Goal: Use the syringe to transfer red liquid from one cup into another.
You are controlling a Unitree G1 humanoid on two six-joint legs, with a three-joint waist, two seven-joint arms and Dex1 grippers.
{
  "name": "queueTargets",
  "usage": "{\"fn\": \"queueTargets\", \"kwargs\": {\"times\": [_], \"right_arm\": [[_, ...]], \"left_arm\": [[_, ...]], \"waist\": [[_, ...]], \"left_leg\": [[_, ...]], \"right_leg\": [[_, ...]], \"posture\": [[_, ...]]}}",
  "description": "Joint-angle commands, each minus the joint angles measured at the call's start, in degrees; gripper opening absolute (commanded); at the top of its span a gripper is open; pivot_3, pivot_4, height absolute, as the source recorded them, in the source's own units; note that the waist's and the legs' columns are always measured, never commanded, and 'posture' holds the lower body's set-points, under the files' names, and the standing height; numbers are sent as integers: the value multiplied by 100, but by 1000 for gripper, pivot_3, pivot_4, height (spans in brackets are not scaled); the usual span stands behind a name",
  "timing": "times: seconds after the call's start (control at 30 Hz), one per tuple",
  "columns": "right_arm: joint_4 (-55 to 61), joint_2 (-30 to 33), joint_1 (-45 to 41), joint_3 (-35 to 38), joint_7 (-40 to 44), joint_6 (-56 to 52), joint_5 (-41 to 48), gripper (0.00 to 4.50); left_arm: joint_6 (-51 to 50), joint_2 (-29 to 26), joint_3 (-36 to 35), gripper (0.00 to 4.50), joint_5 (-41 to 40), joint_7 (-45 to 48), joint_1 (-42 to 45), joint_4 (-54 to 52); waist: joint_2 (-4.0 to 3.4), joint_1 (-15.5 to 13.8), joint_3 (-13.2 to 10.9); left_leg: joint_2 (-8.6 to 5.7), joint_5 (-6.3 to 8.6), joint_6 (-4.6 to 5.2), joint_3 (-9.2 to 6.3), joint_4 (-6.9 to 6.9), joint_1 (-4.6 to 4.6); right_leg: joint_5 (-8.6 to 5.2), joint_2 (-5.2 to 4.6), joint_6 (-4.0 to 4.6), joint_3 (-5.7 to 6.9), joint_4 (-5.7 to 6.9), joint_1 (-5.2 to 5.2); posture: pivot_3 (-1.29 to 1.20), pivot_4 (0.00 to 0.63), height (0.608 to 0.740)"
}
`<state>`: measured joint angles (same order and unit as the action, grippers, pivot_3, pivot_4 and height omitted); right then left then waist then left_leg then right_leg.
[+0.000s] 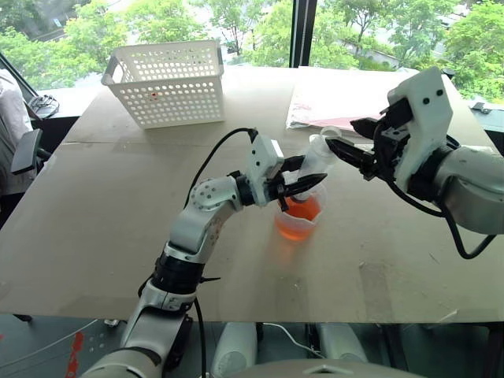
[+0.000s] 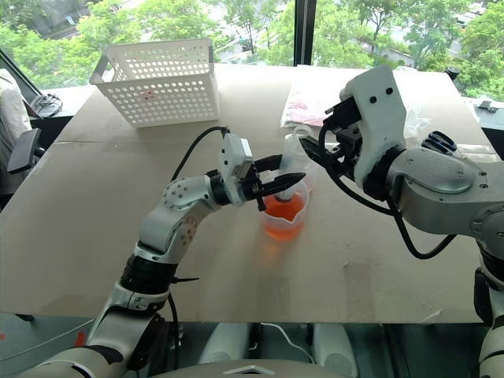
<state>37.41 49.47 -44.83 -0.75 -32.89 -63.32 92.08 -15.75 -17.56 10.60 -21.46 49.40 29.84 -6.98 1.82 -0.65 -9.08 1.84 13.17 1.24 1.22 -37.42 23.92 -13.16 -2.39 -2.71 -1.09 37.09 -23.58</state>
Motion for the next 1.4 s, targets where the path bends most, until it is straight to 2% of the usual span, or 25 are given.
{"fn": "queueTargets", "kwargs": {"times": [0.03, 0.33, 0.43, 0.57, 0.87, 1.17, 1.4], "right_arm": [[-27, 224, -171, -16, -408, 203, 364, 2776], [-108, 642, -362, -197, -801, 532, 969, 2776], [-122, 666, -359, -312, -898, 655, 1092, 1913], [-98, 688, -345, -458, -950, 765, 1164, 66], [-72, 660, -256, -520, -609, 873, 1061, 21], [18, 482, -201, -477, 608, 833, -177, 21], [-95, 553, -394, -306, 1202, 656, -783, 21]], "left_arm": [[46, 34, 21, 1319, -2, 4, -69, -144], [36, 65, 26, 1319, 14, -12, -96, -132], [32, 83, 38, 1319, 7, -18, -111, -147], [30, 104, 53, 1319, -3, -25, -129, -168], [-61, 135, 41, 1319, -123, 1, -183, -237], [-365, 106, -13, 1319, -363, 186, -215, -320], [-615, 18, -40, 1319, -571, 321, -245, -373]], "waist": [[0, -3, 0], [-1, -1, 0], [-1, -3, 1], [-2, -7, 1], [-3, -5, 2], [-12, 1, 8], [-12, 3, 7]], "left_leg": [[0, 0, 0, -1, 0, 0], [2, 2, 4, 2, 0, 2], [3, 3, 4, 2, 0, 2], [4, 3, 4, 2, 0, 2], [6, 3, 5, 3, 0, 3], [12, 4, 6, 5, 1, 3], [25, 4, 5, 5, 2, 3]], "right_leg": [[0, 0, 0, 0, 0, 0], [-1, 0, 1, -2, -7, 0], [-2, 0, 4, -2, -8, 0], [-9, 0, 16, -2, -8, 0], [-11, 0, 20, -3, -11, 1], [-11, 6, 19, -3, -13, 0], [-11, 18, 20, -3, -16, 0]], "posture": [[0, 150, 740], [0, 150, 740], [0, 150, 740], [0, 150, 740], [0, 150, 740], [0, 150, 740], [0, 150, 740]]}}
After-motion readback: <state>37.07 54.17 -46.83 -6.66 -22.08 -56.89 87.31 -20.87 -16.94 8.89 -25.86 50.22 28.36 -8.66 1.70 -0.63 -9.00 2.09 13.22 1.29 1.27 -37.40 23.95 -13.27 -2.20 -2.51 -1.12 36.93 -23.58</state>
